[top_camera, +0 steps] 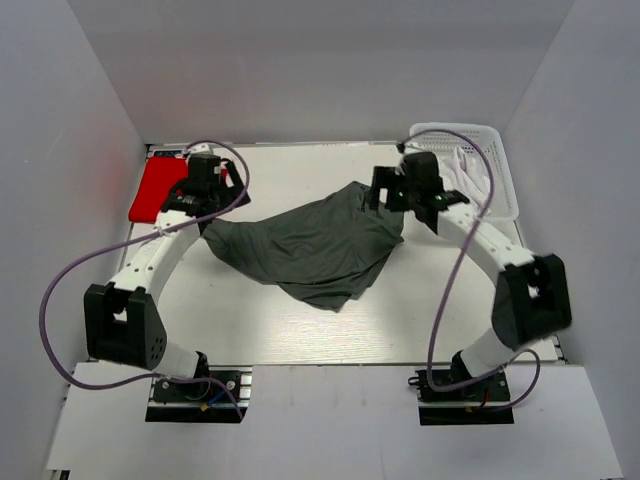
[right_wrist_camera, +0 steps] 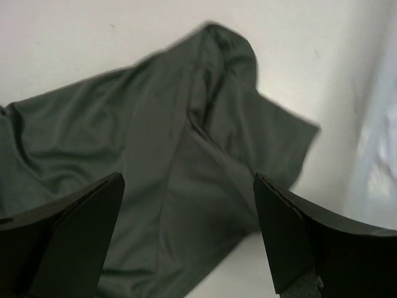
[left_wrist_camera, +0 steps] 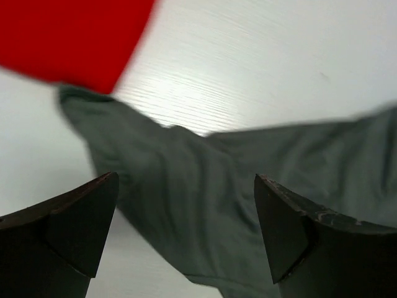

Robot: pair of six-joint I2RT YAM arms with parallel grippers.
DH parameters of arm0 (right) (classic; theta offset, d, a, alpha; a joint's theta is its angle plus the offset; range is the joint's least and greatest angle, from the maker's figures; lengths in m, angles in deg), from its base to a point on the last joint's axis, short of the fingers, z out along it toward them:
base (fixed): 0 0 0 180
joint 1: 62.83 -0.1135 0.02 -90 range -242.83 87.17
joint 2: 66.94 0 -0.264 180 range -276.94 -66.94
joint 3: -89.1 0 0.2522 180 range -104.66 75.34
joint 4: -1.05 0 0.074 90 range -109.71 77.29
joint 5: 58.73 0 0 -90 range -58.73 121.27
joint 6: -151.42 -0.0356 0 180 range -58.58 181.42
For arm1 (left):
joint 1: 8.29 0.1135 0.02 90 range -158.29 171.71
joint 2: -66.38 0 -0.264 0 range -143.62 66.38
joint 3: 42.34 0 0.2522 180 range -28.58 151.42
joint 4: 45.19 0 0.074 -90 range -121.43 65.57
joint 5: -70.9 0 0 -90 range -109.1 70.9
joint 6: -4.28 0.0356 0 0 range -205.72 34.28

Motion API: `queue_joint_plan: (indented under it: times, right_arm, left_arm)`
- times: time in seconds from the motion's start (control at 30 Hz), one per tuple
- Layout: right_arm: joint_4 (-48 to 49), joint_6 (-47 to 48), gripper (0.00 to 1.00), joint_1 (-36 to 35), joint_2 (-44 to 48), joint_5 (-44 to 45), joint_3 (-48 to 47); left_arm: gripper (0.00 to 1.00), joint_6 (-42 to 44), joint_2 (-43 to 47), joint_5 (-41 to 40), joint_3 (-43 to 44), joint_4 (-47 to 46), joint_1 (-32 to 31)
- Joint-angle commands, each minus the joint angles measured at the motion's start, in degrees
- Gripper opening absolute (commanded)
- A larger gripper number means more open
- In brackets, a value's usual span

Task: Fold and stack the t-shirts
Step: Flatten out the tshirt

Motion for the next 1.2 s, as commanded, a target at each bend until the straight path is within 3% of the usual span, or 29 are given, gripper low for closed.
queue_joint_plan:
  times: [0.0,0.17,0.3,0.43,0.57,0.73,0.8,0.83,0.93,1.07,1.17]
  right_arm:
    - [1.52,-11.53,0.90,0.75,8.83,8.72,9.41]
    - [-2.43,-17.35,0.90,1.81,20.61,16.80,19.52]
    - [-4.19,-20.51,0.90,3.47,29.22,23.93,26.02]
    - [-4.72,-19.38,0.90,4.36,33.72,22.01,29.11]
    - [-2.37,-15.36,0.90,4.53,34.43,17.54,30.87]
    - [4.85,-4.80,0.89,2.61,31.09,2.44,30.61]
    - [5.47,-0.78,0.89,1.38,25.84,0.83,27.64]
    - [4.60,-0.31,0.89,1.02,24.16,1.00,26.57]
    - [3.10,3.91,0.89,-0.65,15.20,2.06,20.69]
    - [0.38,8.82,0.84,-0.92,2.64,4.08,12.00]
    - [-1.03,13.41,0.83,-0.66,-4.41,4.86,6.45]
  left_arm:
    - [1.00,10.77,4.15,18.54,-4.47,-12.74,-3.55]
    - [1.00,13.42,0.65,21.46,0.43,-13.27,-11.80]
    - [1.00,15.52,-7.43,21.46,6.06,-10.38,-20.15]
    - [0.98,15.52,-14.73,18.39,10.81,-8.00,-27.18]
    - [0.97,14.39,-19.57,14.44,15.83,-2.21,-30.01]
    - [0.99,4.05,-14.58,3.03,8.04,0.78,-28.88]
    - [1.00,-0.27,-9.14,-1.19,3.81,0.79,-27.65]
    - [1.00,-4.65,-7.64,-7.92,0.48,3.14,-27.64]
    - [1.00,-14.48,-4.03,-16.56,-2.79,11.46,-25.01]
    - [1.00,-19.72,-2.09,-19.15,-6.49,14.59,-18.25]
    - [1.00,-20.25,-1.47,-15.11,-9.57,10.82,-12.10]
